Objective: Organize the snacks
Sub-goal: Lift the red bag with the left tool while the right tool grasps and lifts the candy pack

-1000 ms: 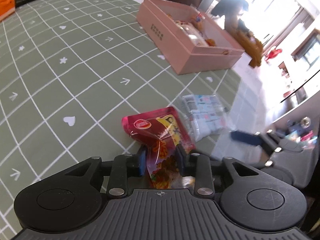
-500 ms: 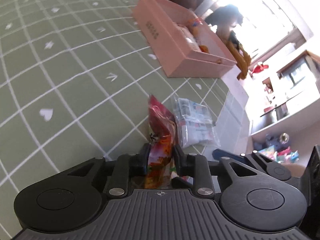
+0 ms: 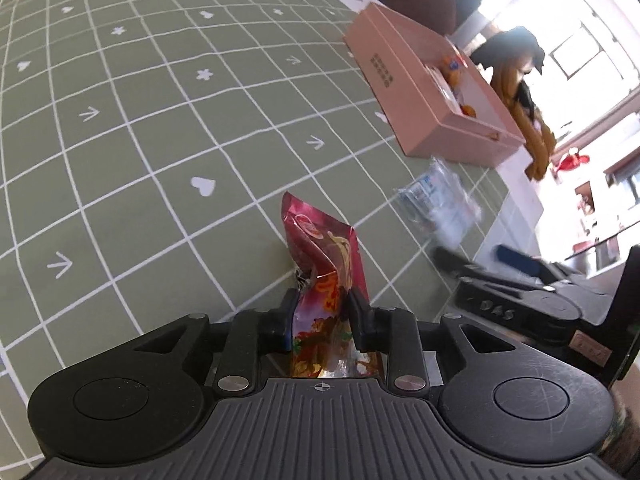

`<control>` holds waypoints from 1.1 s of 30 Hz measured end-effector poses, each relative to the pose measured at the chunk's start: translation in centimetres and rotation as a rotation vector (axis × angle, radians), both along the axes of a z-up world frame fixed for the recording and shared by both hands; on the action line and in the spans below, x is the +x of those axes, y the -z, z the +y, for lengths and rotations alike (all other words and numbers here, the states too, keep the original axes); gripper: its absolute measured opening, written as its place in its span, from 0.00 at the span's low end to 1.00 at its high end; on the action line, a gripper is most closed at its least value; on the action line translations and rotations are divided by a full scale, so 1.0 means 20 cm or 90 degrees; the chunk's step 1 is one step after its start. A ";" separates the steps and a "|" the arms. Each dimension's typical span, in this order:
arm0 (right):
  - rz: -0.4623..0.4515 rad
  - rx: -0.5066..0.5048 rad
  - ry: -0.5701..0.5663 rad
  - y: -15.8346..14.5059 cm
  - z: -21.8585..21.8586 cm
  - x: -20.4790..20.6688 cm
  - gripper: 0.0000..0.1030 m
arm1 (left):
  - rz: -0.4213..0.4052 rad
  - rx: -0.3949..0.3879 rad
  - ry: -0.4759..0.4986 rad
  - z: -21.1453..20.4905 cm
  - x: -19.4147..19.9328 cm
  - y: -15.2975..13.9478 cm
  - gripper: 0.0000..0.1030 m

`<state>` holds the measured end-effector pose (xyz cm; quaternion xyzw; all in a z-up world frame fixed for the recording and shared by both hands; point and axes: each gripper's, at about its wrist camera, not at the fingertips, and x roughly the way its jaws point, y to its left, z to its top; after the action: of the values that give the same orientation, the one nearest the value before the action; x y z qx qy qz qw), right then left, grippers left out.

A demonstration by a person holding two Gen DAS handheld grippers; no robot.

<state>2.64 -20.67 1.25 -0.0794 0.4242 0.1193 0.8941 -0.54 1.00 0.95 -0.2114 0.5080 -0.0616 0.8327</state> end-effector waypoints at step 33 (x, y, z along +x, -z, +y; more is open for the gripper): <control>0.077 0.075 0.000 -0.06 -0.19 0.06 0.44 | -0.022 0.008 -0.005 -0.01 -0.04 0.02 0.33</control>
<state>3.91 -24.43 2.53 -0.0192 0.4697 0.1487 0.8700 -1.42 0.74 0.60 -0.2071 0.4934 -0.0588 0.8427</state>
